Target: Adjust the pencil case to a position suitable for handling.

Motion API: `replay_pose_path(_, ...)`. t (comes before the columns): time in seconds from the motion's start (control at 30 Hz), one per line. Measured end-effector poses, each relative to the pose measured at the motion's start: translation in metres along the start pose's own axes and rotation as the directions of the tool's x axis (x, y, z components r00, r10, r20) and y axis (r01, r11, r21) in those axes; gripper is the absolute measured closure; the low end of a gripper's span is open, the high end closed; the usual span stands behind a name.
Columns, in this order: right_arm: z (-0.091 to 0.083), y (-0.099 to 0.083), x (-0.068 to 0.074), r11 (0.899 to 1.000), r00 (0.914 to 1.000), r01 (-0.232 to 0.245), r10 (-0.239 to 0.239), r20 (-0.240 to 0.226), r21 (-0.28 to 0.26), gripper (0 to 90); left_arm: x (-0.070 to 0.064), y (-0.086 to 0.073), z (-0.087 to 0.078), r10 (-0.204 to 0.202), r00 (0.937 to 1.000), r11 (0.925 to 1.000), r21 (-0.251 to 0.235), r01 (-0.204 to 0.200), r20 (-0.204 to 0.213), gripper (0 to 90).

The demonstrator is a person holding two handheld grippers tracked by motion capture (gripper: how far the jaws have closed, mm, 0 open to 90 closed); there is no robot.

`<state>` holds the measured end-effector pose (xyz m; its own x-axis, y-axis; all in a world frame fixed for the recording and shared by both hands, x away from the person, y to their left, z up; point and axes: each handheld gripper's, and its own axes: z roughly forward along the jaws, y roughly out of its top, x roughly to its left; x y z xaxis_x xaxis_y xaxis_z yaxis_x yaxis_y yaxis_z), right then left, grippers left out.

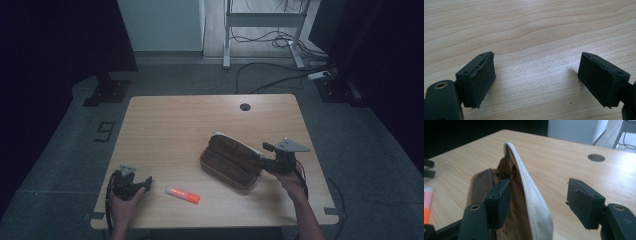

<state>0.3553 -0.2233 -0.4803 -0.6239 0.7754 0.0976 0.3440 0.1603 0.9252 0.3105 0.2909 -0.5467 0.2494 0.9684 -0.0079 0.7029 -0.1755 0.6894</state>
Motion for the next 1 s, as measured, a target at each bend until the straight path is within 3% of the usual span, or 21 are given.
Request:
replay_pose_path(0.13, -0.006, 0.007, 0.009, 0.999, 0.9998, 0.013, -0.014, -0.014, -0.030, 34.3, 0.000, 0.000, 0.000, 0.000, 1.0000, 1.0000, 0.000, 0.000, 0.000, 14.1)
replay_pose_path(0.3, -0.009, 0.014, 0.024, 0.998, 0.9971, 0.035, -0.038, -0.066, -0.050, 36.3, 0.000, 0.000, 0.000, 0.000, 1.0000, 1.0000, 0.000, 0.000, 0.000, 14.1)
replay_pose_path(0.63, 0.004, 0.016, 0.056, 0.997, 0.9871, 0.067, -0.070, -0.144, -0.026, 35.8, 0.000, 0.000, 0.000, 0.000, 1.0000, 1.0000, 0.000, 0.000, 0.000, 14.1)
replay_pose_path(1.0, 0.013, 0.014, 0.071, 0.997, 0.9815, 0.070, -0.073, -0.177, -0.019, 36.3, 0.000, 0.000, 0.000, 0.000, 1.0000, 1.0000, -0.001, 0.000, 0.001, 14.3)
